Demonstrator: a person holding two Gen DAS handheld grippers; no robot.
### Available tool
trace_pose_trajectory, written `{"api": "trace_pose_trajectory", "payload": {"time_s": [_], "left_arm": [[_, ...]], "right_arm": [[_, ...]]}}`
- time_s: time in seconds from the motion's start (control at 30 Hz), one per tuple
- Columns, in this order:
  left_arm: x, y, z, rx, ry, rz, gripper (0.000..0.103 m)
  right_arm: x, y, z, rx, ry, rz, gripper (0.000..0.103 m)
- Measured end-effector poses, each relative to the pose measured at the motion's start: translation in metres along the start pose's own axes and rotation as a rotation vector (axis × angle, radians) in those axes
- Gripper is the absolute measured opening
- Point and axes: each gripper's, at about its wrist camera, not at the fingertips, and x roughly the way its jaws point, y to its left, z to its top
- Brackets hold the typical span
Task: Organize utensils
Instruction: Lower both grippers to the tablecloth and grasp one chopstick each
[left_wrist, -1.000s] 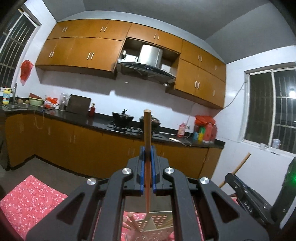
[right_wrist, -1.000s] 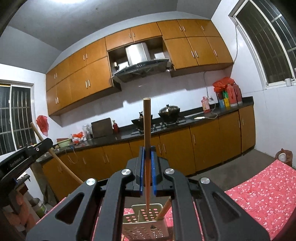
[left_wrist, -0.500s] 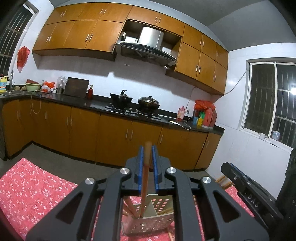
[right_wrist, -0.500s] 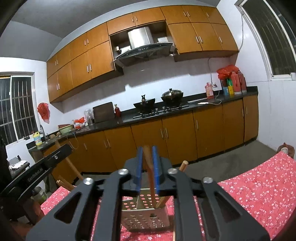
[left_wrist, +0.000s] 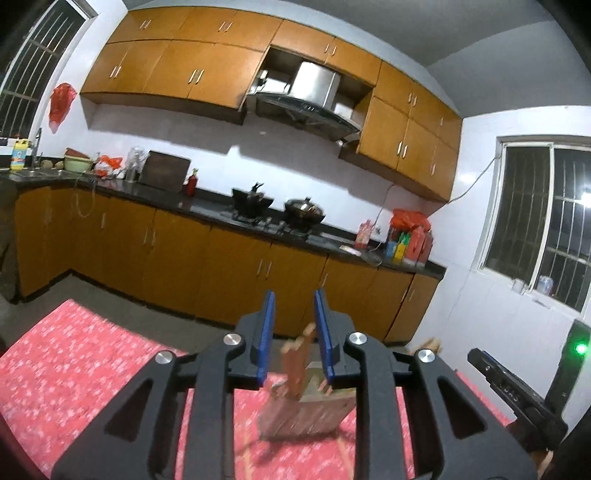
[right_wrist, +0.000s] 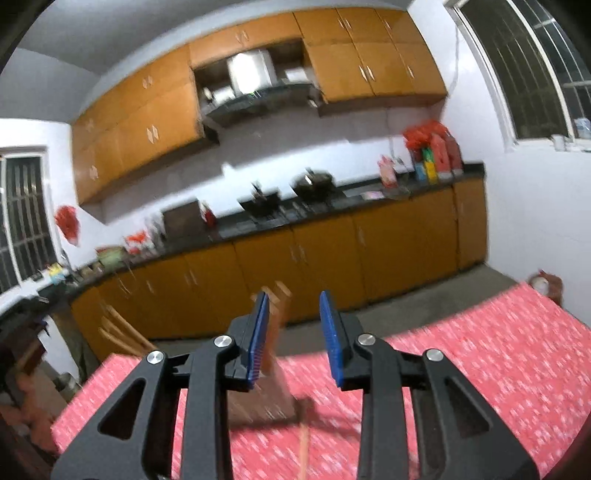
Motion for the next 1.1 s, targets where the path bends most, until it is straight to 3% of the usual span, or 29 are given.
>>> {"api": "trace_pose_trajectory", "payload": {"time_s": [0.1,0.2,0.37,0.6,0.7,0.8,1.1], "left_arm": [[-0.005,0.018,-0.026,0.009,0.071,0.065,0.027],[0.007,0.040,-0.067,0.020,0.224,0.129,0.027],[0.033,0.063,-0.124,0.029,0.453,0.171,0.027],[0.042,0.056,-0.166,0.035,0.560,0.128,0.028],[0.044,0.048,-0.172,0.052,0.577,0.113,0.030],[0.048,0.042,-0.178,0.069,0.595,0.100,0.030],[0.054,0.033,-0.199,0.087,0.659,0.077,0.030]], "right_arm": [[0.023,-0.021,-0.032,0.029,0.158,-0.049,0.030],[0.048,-0.034,-0.074,0.039,0.347,-0.084,0.030],[0.065,-0.025,-0.123,0.053,0.514,-0.002,0.030],[0.069,0.015,-0.157,-0.071,0.581,0.064,0.026],[0.072,0.015,-0.163,-0.096,0.590,0.051,0.021],[0.073,0.015,-0.169,-0.119,0.594,0.026,0.009],[0.077,-0.016,-0.160,-0.044,0.560,-0.080,0.008]]}}
